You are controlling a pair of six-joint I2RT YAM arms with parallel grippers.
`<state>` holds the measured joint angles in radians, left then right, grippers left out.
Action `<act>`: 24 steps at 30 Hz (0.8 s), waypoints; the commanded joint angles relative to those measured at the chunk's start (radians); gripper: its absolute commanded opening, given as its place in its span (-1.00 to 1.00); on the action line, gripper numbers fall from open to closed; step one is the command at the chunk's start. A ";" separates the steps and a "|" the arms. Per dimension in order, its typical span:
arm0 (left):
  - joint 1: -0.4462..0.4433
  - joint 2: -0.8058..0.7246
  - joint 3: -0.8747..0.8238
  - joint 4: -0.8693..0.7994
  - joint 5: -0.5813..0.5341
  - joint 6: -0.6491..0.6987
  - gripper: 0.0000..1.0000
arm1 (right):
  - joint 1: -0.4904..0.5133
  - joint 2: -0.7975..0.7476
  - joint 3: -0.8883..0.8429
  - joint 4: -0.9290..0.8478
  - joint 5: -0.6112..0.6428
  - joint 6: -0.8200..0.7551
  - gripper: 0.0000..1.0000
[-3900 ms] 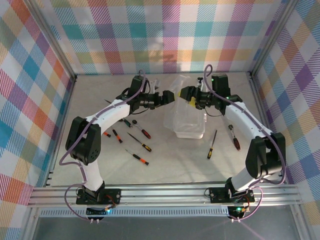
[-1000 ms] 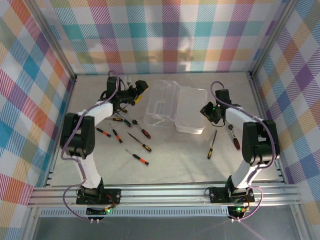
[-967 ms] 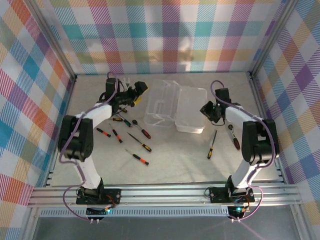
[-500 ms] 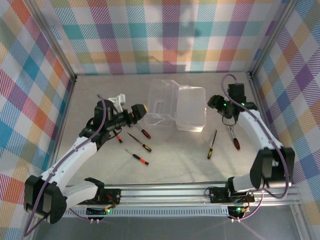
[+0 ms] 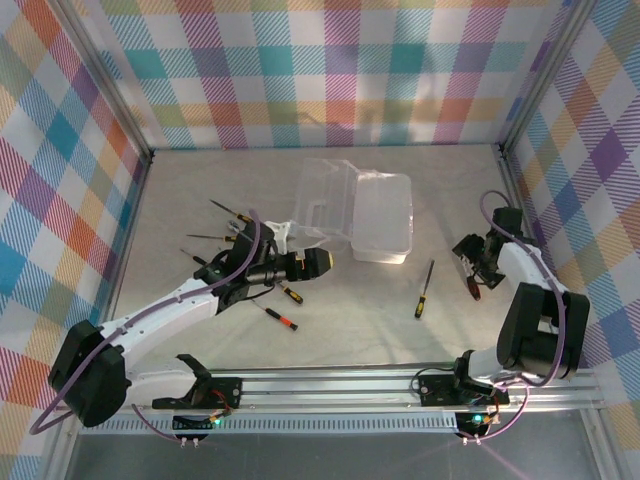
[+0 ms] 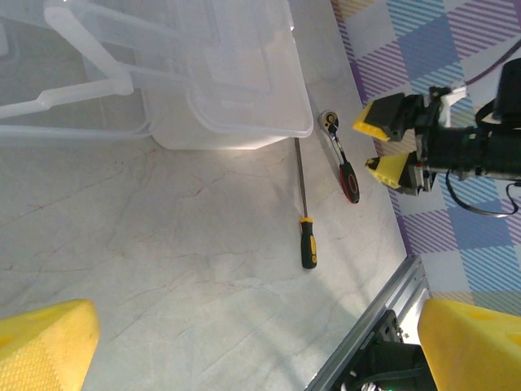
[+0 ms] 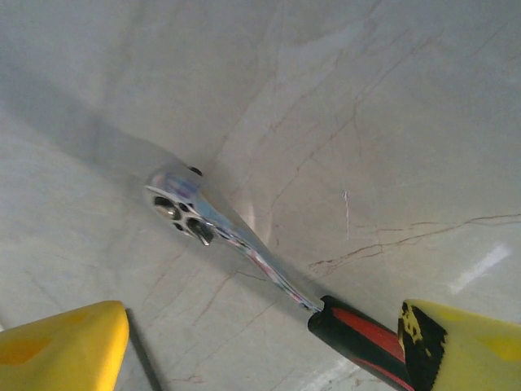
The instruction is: Pack the tool kit
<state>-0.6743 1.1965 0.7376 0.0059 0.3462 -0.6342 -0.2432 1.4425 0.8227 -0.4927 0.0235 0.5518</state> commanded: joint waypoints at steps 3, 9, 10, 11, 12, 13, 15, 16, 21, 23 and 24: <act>-0.025 0.006 0.010 0.040 -0.012 0.000 0.99 | -0.008 0.071 0.013 -0.005 -0.124 -0.032 0.70; -0.041 0.000 0.006 0.069 0.031 -0.026 0.99 | -0.007 0.134 -0.002 0.021 -0.325 -0.052 0.35; -0.047 -0.001 0.008 0.064 0.025 -0.024 0.99 | -0.003 0.127 -0.011 0.025 -0.335 -0.050 0.30; -0.051 -0.003 0.006 0.063 0.017 -0.025 0.99 | 0.001 0.115 -0.021 0.026 -0.331 -0.050 0.25; -0.054 -0.003 0.005 0.066 0.012 -0.024 0.99 | 0.002 0.102 -0.032 0.026 -0.325 -0.052 0.21; -0.057 0.000 0.006 0.065 0.010 -0.028 0.99 | 0.003 0.091 -0.038 0.025 -0.307 -0.051 0.12; -0.060 0.003 0.007 0.066 0.011 -0.030 0.99 | 0.007 0.084 -0.039 0.021 -0.275 -0.051 -0.09; -0.061 0.005 0.011 0.066 0.013 -0.029 0.99 | 0.011 0.087 -0.036 0.016 -0.275 -0.055 -0.19; -0.068 -0.005 0.020 0.042 0.002 -0.023 0.99 | 0.033 0.105 -0.023 0.012 -0.242 -0.058 -0.22; -0.070 -0.013 0.017 0.031 -0.006 -0.022 0.99 | 0.040 0.114 -0.015 0.006 -0.234 -0.064 -0.28; -0.071 -0.016 0.015 0.029 -0.009 -0.022 0.99 | 0.045 0.116 -0.012 0.005 -0.228 -0.067 -0.29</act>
<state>-0.7284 1.2049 0.7376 0.0349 0.3496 -0.6586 -0.2115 1.5524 0.7956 -0.4725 -0.2184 0.5064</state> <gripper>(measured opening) 0.996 0.360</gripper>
